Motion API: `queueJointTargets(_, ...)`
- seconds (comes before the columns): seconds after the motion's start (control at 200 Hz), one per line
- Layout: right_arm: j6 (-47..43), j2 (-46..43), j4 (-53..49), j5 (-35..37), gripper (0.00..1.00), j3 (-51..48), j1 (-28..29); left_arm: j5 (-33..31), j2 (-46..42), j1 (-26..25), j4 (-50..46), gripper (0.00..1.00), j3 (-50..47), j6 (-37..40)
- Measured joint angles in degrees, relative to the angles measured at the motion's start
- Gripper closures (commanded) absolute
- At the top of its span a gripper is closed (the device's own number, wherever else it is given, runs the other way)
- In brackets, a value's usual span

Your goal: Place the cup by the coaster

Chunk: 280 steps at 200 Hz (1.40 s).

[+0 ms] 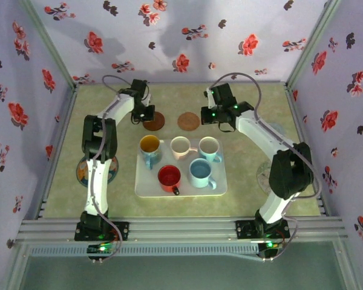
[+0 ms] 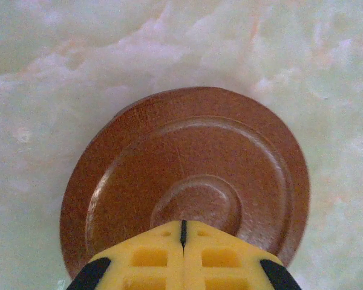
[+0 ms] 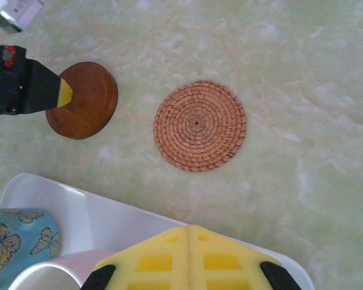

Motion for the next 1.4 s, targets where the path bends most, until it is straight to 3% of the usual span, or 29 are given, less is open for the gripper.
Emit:
queueJointTargets(0.71,-0.1,-1.5,0.8,2.3,1.00,-1.2,-0.6,0.5,2.5,-2.5,-0.3,1.00,3.0,0.0)
queueJointTargets(1.11,-0.1,-1.5,0.7,3.7,1.00,-1.2,-0.8,0.6,2.5,-2.8,-3.3,0.91,4.3,0.6)
queueJointTargets(1.4,-0.2,-3.1,-0.4,4.6,0.98,-1.2,-0.8,-1.9,0.4,-2.9,-7.8,0.86,11.2,1.0)
